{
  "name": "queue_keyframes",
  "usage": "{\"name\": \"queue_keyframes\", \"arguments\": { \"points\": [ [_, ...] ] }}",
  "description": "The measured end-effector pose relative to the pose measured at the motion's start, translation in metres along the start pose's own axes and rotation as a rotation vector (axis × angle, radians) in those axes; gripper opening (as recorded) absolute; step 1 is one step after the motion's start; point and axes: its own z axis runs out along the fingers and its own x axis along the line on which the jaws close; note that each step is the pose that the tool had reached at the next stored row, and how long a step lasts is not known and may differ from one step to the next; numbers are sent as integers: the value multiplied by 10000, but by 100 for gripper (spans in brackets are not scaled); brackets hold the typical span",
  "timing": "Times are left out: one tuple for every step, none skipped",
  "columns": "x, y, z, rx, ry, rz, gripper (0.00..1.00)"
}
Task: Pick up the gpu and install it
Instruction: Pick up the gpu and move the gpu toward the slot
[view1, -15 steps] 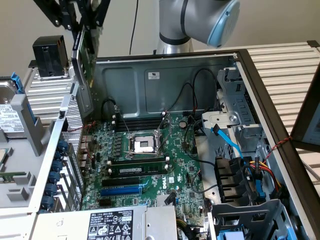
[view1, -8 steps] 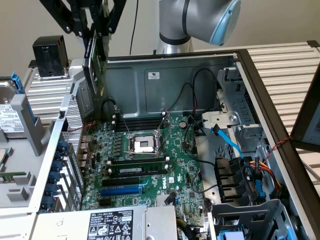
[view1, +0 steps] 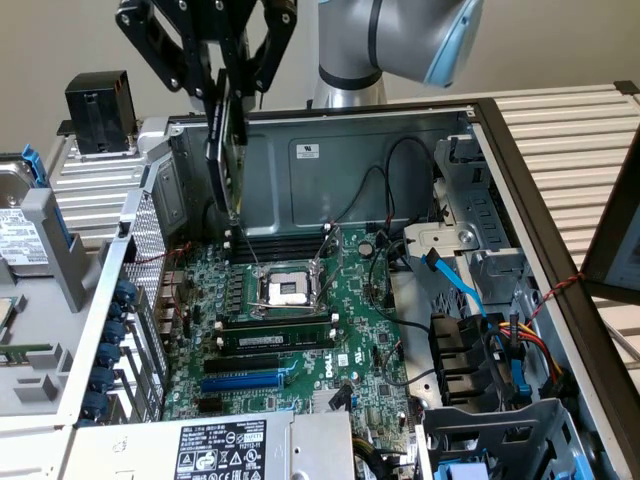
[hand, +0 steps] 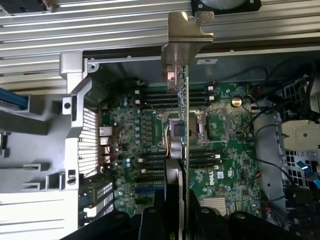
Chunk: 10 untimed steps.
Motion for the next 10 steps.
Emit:
{"name": "queue_keyframes", "arguments": {
  "points": [
    [-18,-1,19,-2,-1,0,28],
    [-30,-3,36,-3,-2,0,28],
    [-42,-4,56,-3,-2,0,28],
    [-52,-6,72,-2,-1,0,28],
    [-61,-7,90,-2,-2,0,28],
    [-73,-8,109,-1,-1,0,28],
    [-84,-10,128,-2,-2,0,28],
    [-103,-10,145,0,-1,0,28],
    [-123,-11,163,1,0,0,28],
    [-139,-12,179,-1,-1,0,28]
  ]
}}
